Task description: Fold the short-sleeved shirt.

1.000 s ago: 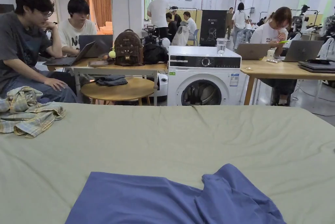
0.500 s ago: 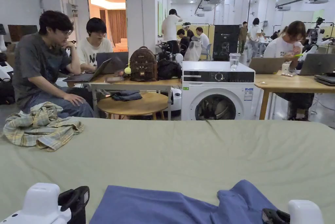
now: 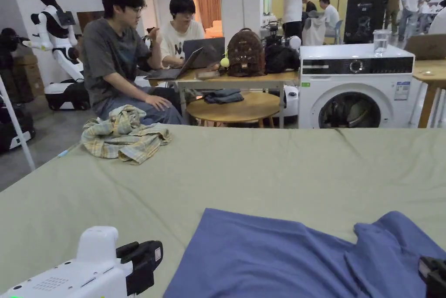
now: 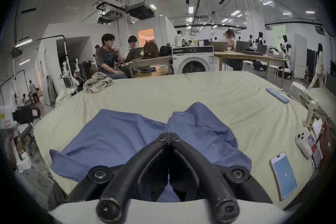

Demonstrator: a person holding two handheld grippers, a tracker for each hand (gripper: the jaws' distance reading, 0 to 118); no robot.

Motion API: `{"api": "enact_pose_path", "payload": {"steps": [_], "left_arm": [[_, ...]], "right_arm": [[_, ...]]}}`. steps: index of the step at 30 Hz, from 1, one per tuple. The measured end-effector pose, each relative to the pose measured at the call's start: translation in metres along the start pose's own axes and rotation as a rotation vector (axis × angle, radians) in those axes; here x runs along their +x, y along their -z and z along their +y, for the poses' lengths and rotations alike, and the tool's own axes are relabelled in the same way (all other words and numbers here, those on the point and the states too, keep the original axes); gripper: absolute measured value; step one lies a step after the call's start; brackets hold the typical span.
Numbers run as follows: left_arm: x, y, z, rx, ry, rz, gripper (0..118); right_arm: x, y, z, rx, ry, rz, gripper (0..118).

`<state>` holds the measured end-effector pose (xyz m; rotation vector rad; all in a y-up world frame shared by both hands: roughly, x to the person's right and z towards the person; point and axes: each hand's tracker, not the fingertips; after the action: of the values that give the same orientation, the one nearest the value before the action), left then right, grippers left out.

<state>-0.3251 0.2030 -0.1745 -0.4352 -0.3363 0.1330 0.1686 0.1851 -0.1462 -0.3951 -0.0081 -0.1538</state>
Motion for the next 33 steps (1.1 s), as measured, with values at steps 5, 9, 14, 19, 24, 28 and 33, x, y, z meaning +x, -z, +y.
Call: {"api": "enact_pose_path", "payload": {"steps": [5, 9, 14, 19, 24, 28, 33], "left_arm": [[-0.036, -0.007, -0.047, -0.151, -0.067, 0.085, 48], [-0.057, 0.009, -0.076, -0.219, -0.181, 0.12, 49], [-0.052, 0.019, -0.1, -0.278, -0.234, 0.069, 49], [-0.037, 0.021, -0.119, -0.341, -0.175, 0.081, 48], [-0.015, 0.031, -0.117, -0.388, -0.04, 0.135, 0], [-0.009, 0.038, -0.12, -0.418, -0.034, 0.123, 0], [-0.019, 0.034, -0.12, -0.42, -0.094, 0.1, 0]], "right_arm": [[0.003, 0.003, -0.014, -0.027, 0.032, 0.029, 0], [0.007, 0.002, -0.022, -0.062, 0.049, 0.026, 0], [0.02, -0.011, -0.026, -0.066, 0.079, -0.001, 0], [0.035, -0.018, -0.028, -0.069, 0.097, -0.032, 0], [0.044, -0.023, -0.03, -0.073, 0.114, -0.059, 0], [0.07, -0.03, -0.023, -0.057, 0.16, -0.101, 2], [0.134, -0.026, -0.014, -0.097, 0.205, -0.203, 65]]}}
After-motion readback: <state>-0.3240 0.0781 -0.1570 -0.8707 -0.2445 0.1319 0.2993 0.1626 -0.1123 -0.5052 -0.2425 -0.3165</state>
